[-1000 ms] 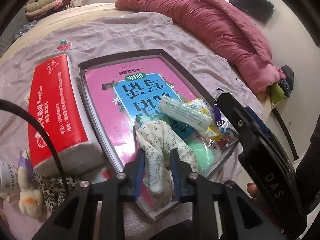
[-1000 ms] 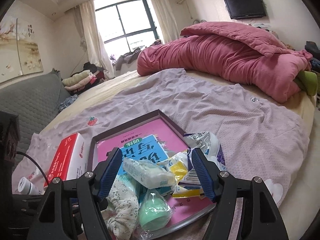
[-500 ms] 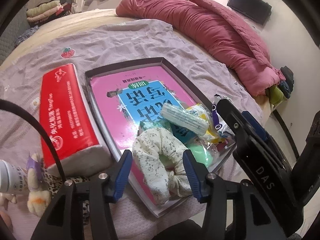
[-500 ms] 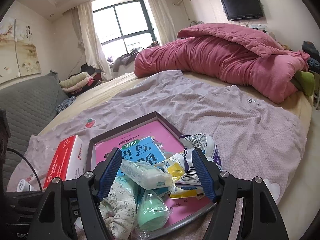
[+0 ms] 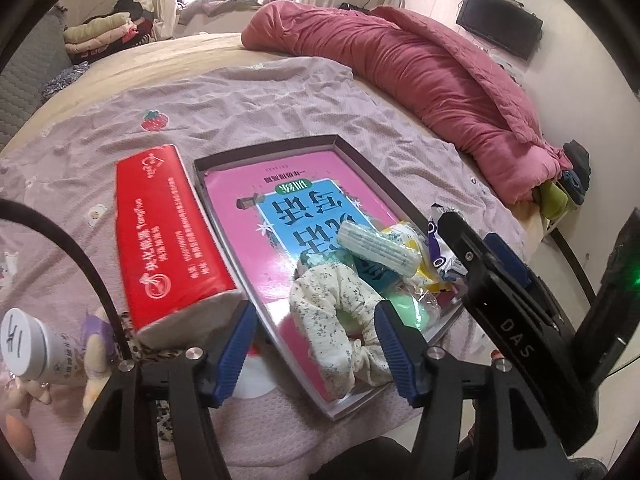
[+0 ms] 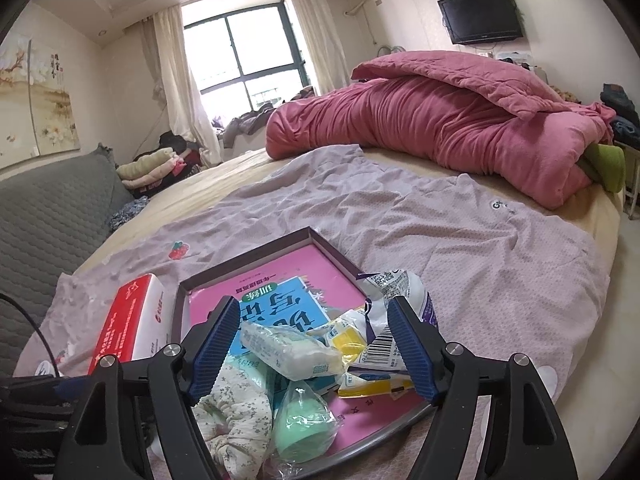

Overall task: Organize soft objects
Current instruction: 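Withdraw both grippers from the tray back toward the pile, then move the left gripper to the peach sponge while the right gripper approaches the cream plush toy, then grasp the peach sponge with the left gripper while the right gripper grasps the cream plush toy, then carry the sponge and plush toy over the pink tray with both grippers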

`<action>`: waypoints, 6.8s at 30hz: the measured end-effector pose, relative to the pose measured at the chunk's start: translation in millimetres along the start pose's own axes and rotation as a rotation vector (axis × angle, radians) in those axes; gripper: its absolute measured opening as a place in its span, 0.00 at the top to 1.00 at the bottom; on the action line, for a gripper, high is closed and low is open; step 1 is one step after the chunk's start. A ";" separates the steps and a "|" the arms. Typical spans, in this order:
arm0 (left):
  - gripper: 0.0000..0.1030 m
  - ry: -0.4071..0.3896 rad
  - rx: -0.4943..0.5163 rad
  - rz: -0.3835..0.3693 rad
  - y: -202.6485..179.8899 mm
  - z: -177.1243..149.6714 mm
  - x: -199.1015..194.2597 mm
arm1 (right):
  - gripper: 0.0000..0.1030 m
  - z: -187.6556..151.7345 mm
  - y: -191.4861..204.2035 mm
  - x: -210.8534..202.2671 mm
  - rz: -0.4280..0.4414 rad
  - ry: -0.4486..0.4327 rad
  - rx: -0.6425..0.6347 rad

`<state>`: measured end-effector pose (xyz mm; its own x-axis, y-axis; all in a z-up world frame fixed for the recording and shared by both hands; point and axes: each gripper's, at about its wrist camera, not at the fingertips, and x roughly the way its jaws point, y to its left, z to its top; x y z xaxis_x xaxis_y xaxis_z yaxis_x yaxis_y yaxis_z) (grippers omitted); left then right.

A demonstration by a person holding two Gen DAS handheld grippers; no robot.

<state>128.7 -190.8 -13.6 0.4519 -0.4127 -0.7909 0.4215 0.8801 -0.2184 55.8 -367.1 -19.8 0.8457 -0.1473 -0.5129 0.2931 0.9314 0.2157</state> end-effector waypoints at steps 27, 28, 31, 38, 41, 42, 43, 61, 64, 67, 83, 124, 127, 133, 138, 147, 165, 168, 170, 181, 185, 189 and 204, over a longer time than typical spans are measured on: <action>0.38 -0.139 -0.113 0.081 66.6 -19.6 -96.7 | 0.24 13.9 78.3 -49.7 0.110 -0.096 -0.163; 0.38 -0.146 -0.119 0.087 70.6 -21.3 -101.6 | 0.24 13.7 84.4 -52.9 0.122 -0.098 -0.172; 0.38 -0.166 -0.146 0.095 82.2 -26.2 -114.8 | 0.24 13.3 98.8 -62.1 0.149 -0.105 -0.198; 0.38 -0.216 -0.227 0.127 120.2 -34.0 -147.2 | 0.24 10.8 125.5 -76.2 0.214 -0.105 -0.240; 0.38 -0.239 -0.262 0.155 140.7 -36.6 -162.4 | 0.24 8.7 136.5 -79.6 0.239 -0.093 -0.260; 0.38 -0.248 -0.276 0.165 147.3 -37.9 -167.6 | 0.24 7.9 139.8 -81.1 0.245 -0.091 -0.266; 0.38 -0.260 -0.298 0.175 156.9 -40.6 -174.9 | 0.24 7.1 143.9 -82.9 0.254 -0.090 -0.272; 0.38 -0.317 -0.505 0.305 267.6 -97.4 -243.0 | 0.24 -13.9 213.6 -115.0 0.436 -0.032 -0.338; 0.38 -0.288 -0.511 0.317 274.5 -106.3 -239.8 | 0.24 -21.6 222.8 -115.0 0.448 -0.007 -0.352; 0.38 -0.256 -0.517 0.322 279.2 -114.9 -232.6 | 0.24 -28.1 229.4 -114.0 0.452 0.008 -0.371; 0.38 -0.030 -0.487 0.347 284.0 -146.5 -157.5 | 0.24 -79.1 250.3 -69.6 0.435 0.209 -0.471; 0.38 0.088 -0.472 0.297 296.1 -156.9 -99.7 | 0.27 -145.7 284.9 21.4 0.353 0.378 -0.609; 0.38 0.091 -0.475 0.293 297.2 -157.5 -98.1 | 0.34 -147.9 286.9 25.4 0.346 0.380 -0.616; 0.38 0.092 -0.482 0.285 299.9 -157.7 -95.2 | 0.42 -146.6 283.0 30.2 0.342 0.380 -0.606; 0.38 0.090 -0.492 0.275 303.0 -158.8 -94.8 | 0.49 -146.4 280.1 32.9 0.329 0.382 -0.613; 0.49 0.087 -0.500 0.285 306.7 -160.3 -92.7 | 0.58 -138.8 272.6 34.9 0.332 0.384 -0.605; 0.61 -0.055 -0.470 0.304 290.2 -148.8 -132.6 | 0.59 -91.6 246.8 -12.5 0.411 0.261 -0.488; 0.61 -0.082 -0.452 0.296 278.5 -142.3 -142.1 | 0.59 -81.3 240.7 -23.0 0.430 0.231 -0.465; 0.61 -0.095 -0.423 0.300 266.0 -136.3 -146.8 | 0.59 -73.0 234.8 -30.7 0.435 0.203 -0.446; 0.61 -0.150 -0.285 0.286 193.1 -102.6 -156.2 | 0.59 -29.8 191.0 -54.7 0.380 0.066 -0.366; 0.61 -0.147 -0.247 0.248 169.7 -88.5 -149.5 | 0.59 -13.0 162.7 -57.0 0.344 0.031 -0.301; 0.61 -0.139 -0.217 0.202 141.0 -73.2 -137.1 | 0.59 0.7 136.3 -58.2 0.310 0.007 -0.241; 0.61 -0.100 -0.050 0.075 27.8 -14.7 -75.3 | 0.59 22.8 39.7 -51.1 0.112 -0.047 -0.118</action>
<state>94.8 -131.8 31.4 0.5581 -0.3641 -0.7456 0.3447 0.9191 -0.1908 34.5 -330.2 33.9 0.8908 -0.0534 -0.4513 0.1437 0.9752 0.1683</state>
